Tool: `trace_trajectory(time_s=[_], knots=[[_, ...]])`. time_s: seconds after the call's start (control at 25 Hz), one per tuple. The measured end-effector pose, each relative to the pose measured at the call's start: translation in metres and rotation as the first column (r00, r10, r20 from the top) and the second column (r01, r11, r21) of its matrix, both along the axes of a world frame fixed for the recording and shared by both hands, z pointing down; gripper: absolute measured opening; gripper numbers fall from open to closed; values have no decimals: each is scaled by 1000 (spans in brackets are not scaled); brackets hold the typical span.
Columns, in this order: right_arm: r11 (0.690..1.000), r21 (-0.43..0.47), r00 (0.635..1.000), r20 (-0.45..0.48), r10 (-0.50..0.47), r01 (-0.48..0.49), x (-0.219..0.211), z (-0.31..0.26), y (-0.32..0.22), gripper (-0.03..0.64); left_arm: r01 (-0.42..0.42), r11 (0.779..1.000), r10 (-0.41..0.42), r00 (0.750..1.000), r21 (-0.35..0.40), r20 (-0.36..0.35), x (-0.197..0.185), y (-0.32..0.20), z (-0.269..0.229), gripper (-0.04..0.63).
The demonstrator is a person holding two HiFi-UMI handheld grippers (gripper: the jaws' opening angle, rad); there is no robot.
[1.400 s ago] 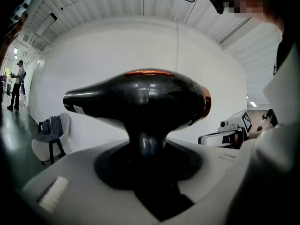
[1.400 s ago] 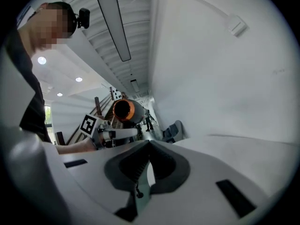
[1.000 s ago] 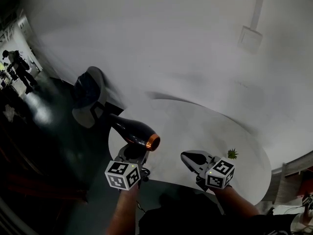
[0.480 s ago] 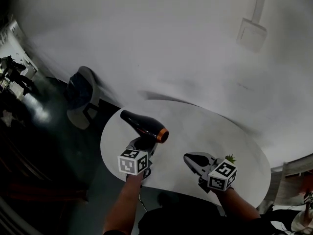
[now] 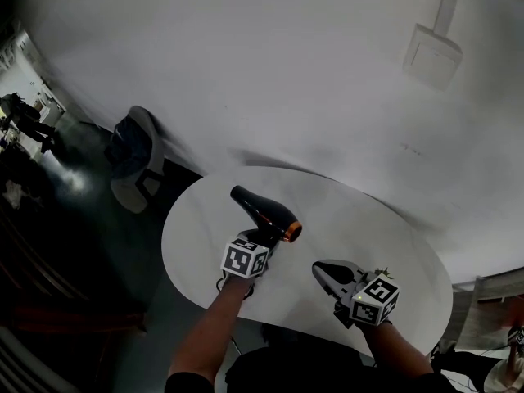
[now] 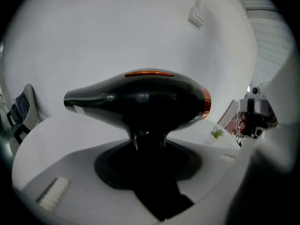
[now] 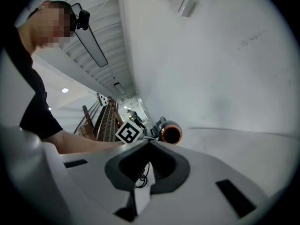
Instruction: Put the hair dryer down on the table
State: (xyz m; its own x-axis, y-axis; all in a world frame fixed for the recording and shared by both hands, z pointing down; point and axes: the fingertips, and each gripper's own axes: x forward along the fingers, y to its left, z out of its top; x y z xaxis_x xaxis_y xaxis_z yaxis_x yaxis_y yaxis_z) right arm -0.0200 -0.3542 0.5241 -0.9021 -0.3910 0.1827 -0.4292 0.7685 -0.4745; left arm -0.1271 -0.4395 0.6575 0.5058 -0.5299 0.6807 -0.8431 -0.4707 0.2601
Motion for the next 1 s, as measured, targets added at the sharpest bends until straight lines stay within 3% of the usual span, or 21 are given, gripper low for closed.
trace_trajectory(time_s=[0.4, 0.68, 1.0], knots=[[998, -47, 998, 32, 45, -43, 22, 21, -14, 11, -85, 986, 106, 984, -147, 143, 21, -8, 54, 169], [997, -41, 998, 24, 66, -65, 33, 23, -20, 12, -139, 970, 186, 952, -199, 244, 28, -9, 77, 169], [995, -65, 997, 24, 75, -73, 32, 26, -16, 12, -205, 954, 265, 919, -220, 292, 37, -11, 90, 169]])
